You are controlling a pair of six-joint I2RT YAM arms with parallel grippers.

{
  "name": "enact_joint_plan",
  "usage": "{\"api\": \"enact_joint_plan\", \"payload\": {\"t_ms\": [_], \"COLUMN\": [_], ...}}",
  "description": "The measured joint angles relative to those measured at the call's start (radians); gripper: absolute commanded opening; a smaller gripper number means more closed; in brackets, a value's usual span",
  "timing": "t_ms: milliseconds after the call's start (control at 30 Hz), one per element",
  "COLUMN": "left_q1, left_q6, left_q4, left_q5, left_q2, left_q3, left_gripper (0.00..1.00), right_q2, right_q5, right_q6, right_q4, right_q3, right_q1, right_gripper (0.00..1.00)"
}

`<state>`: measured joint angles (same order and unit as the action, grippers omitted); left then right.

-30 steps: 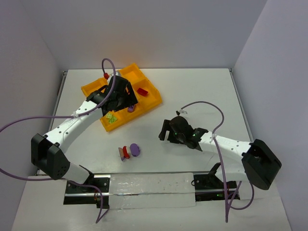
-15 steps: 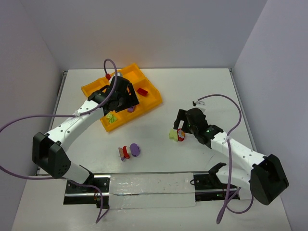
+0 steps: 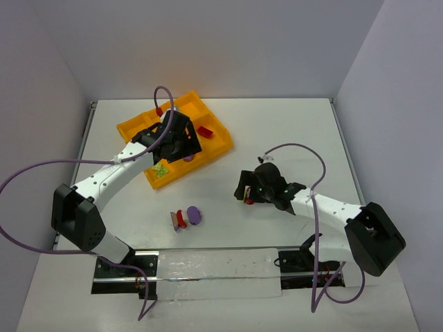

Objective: Sort the legos into containers by color

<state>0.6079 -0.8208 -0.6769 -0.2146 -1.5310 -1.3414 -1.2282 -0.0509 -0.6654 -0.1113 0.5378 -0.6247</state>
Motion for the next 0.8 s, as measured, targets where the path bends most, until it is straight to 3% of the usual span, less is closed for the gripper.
{"api": "enact_joint_plan", "payload": {"t_ms": [300, 600, 800], "left_q1": [0.0, 0.0, 0.0], "left_q6": [0.006, 0.006, 0.006], "left_q4": [-0.002, -0.002, -0.001], "left_q5": [-0.011, -0.017, -0.016], "left_q2": [-0.012, -0.012, -0.019], "left_q3": [0.0, 0.0, 0.0], "left_gripper": [0.8, 0.8, 0.8], "right_q2": [-0.032, -0.048, -0.119], "right_q5": [0.179, -0.08, -0.097], "right_q6": [0.021, 0.177, 0.196], "right_q4": [0.026, -0.158, -0.187], "right_q3": [0.096, 0.21, 0.214], "right_q1": [-0.127, -0.128, -0.132], "right_gripper": [0.97, 1.0, 1.0]}}
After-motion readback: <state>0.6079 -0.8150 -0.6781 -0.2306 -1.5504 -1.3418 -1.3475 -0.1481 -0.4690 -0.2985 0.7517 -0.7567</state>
